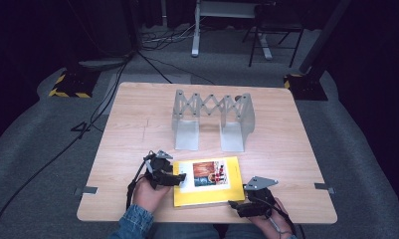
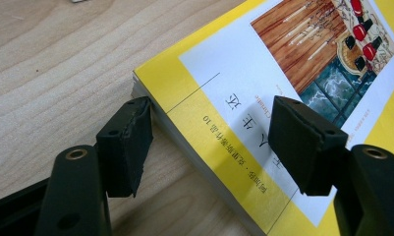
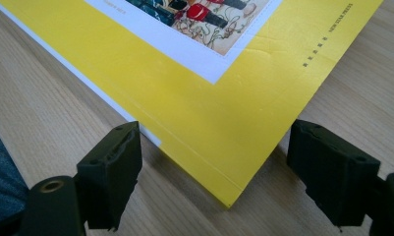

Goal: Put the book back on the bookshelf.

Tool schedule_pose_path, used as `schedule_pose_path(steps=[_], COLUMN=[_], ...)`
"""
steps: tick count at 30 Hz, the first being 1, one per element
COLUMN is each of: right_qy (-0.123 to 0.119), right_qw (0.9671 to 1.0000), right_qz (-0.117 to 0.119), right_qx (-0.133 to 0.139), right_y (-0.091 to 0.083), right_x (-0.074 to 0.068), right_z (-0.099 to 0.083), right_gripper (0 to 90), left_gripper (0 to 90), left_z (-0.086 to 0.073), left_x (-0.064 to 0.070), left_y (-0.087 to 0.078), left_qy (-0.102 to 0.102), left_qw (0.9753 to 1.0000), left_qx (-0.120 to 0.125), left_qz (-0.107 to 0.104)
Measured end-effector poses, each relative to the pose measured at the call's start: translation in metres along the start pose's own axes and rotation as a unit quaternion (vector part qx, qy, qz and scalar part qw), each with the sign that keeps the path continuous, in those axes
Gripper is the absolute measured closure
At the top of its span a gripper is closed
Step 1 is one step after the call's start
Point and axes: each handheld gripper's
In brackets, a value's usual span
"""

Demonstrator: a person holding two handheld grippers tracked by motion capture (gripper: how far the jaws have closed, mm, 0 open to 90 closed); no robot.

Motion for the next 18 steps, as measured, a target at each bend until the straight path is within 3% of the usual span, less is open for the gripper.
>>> schedule_pose_path(steps=[7, 12, 15, 18], right_qy=[0.002, 0.002, 0.001, -0.001], right_qw=[1.0, 1.0, 1.0, 1.0], right_qz=[-0.002, -0.002, -0.003, -0.004], right_qx=[-0.001, -0.001, 0.0, 0.002], right_y=[0.0, 0.0, 0.0, 0.001], right_x=[-0.001, -0.001, -0.001, -0.002], right_z=[0.0, 0.0, 0.0, 0.0], right_gripper=[21.0, 21.0, 21.0, 20.8], left_gripper=[34.9, 37.7, 41.2, 50.2], left_z=[0.0, 0.0, -0.001, -0.002], left_x=[0.002, 0.007, 0.01, 0.011], left_y=[0.0, -0.002, -0.005, -0.009], left_qy=[-0.007, 0.002, 0.009, 0.014], left_qw=[1.0, 0.9998, 0.9996, 0.9992], left_qx=[0.001, 0.007, 0.02, 0.034], left_qz=[0.005, 0.017, 0.02, 0.019])
Point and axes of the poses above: each handheld gripper's, and its own axes: y roughly forward along the jaws, z roughly out of its top, x roughly to its right, and after that the axes turned 4 degrees about -x, right-handed
